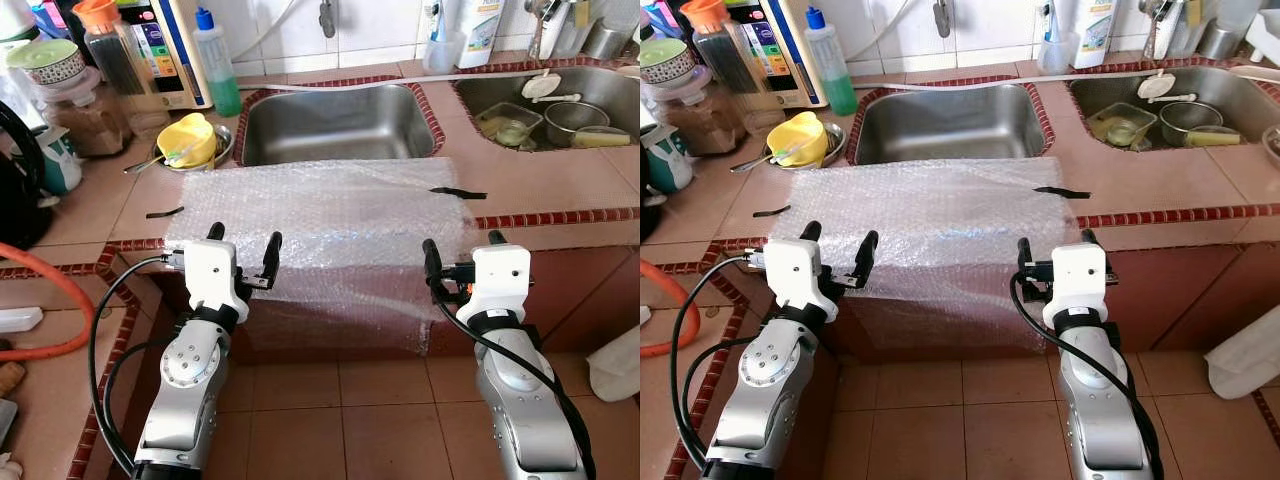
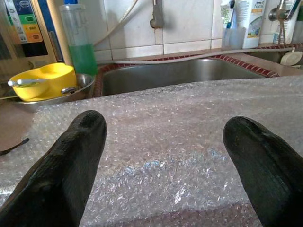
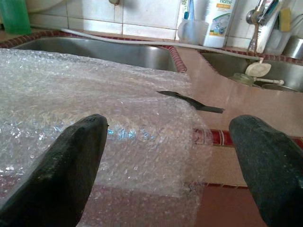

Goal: Kitchen organization

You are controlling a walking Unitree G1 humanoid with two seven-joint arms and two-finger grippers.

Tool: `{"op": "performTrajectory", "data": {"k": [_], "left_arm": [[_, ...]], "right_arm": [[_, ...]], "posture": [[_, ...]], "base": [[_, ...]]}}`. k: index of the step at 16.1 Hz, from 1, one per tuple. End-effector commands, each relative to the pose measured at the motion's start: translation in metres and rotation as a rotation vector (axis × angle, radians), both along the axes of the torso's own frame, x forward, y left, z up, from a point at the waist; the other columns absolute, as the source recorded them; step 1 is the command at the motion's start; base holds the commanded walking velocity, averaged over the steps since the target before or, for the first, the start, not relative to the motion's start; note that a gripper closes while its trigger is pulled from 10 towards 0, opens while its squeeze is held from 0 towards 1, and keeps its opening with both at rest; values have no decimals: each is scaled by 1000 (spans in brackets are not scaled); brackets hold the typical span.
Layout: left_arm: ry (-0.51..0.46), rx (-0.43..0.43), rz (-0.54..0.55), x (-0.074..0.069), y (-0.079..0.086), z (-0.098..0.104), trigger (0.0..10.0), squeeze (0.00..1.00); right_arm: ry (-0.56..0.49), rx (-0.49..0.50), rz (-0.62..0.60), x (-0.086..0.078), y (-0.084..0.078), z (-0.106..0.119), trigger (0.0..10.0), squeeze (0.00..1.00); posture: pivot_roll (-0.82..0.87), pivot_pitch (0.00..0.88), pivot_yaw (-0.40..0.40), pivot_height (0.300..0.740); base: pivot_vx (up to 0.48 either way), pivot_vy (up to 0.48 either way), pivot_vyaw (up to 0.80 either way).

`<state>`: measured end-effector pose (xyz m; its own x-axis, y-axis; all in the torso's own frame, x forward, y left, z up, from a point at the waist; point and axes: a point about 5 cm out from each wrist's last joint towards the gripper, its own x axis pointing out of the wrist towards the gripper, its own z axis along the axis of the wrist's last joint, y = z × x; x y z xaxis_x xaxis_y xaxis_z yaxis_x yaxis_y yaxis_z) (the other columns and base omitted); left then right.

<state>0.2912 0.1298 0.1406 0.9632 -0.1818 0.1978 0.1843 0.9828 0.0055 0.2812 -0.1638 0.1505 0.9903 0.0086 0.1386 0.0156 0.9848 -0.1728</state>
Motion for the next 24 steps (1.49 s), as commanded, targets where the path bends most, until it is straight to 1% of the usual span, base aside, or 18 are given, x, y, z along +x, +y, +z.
{"op": "performTrajectory", "data": {"k": [1, 3, 6, 7, 9, 10, 11, 12, 14, 17, 18, 19, 21, 24], "left_arm": [[-2, 14, 1, -2, 4, 1, 10000, 0], [1, 19, -1, -2, 4, 0, 10000, 0], [7, 25, 2, -2, 5, -2, 10000, 0], [19, 24, 33, -2, 7, -4, 10000, 0], [26, 33, 75, -3, 9, -6, 10000, 0], [31, 30, 85, -4, 10, -7, 10000, 0], [33, 19, 97, -6, 7, -7, 10000, 0], [39, 20, 102, -9, 6, -11, 10000, 0], [35, 22, 113, -14, 9, -11, 10000, 0], [27, 26, 173, -19, 19, -9, 10000, 0], [34, 29, 198, -21, 22, -12, 10000, 0], [32, 9, 224, -22, 22, -10, 10000, 0], [32, 14, 219, -23, 20, -11, 10000, 0], [29, 17, 231, -23, 22, -10, 10000, 0]], "right_arm": [[-16, 1, 13, -1, 4, 5, 10000, 0], [-13, 4, 13, -1, 4, 4, 10000, 0], [-9, 15, 35, 0, 10, 2, 10000, 0], [-9, 19, 58, 2, 13, 3, 10000, 0], [-9, 21, 76, 5, 15, 5, 10000, 0], [-10, 16, 88, 6, 16, 6, 10000, 0], [-17, 5, 116, 10, 14, 10, 10000, 0], [-9, -18, 134, 13, 14, 8, 10000, 0], [3, 6, 138, 16, 15, 10, 10000, 0], [-4, 4, 192, 25, 27, 11, 10000, 0], [5, 7, 204, 27, 30, 9, 10000, 0], [5, 10, 234, 30, 34, 11, 10000, 0], [10, 2, 254, 32, 37, 10, 10000, 0], [15, 7, 240, 35, 36, 9, 10000, 0]], "posture": [[-213, 162, 132, 740], [-213, 160, 134, 740], [-209, 155, 130, 740], [-196, 151, 118, 740], [-174, 152, 99, 740], [-165, 153, 91, 740], [-149, 166, 85, 740], [-148, 155, 69, 740], [-127, 165, 55, 740], [-75, 156, 29, 740], [-61, 153, 18, 740], [-51, 153, 10, 740], [-40, 151, -5, 740], [-39, 144, -11, 740]], "base": [[262, 0, 0], [261, 0, 0], [320, 0, 0], [0, 0, 0], [0, 0, 0], [0, 0, 0], [0, 0, 0], [0, 0, 0], [0, 0, 0], [0, 0, 0], [0, 0, 0], [0, 0, 0], [0, 0, 0], [0, 0, 0]]}}
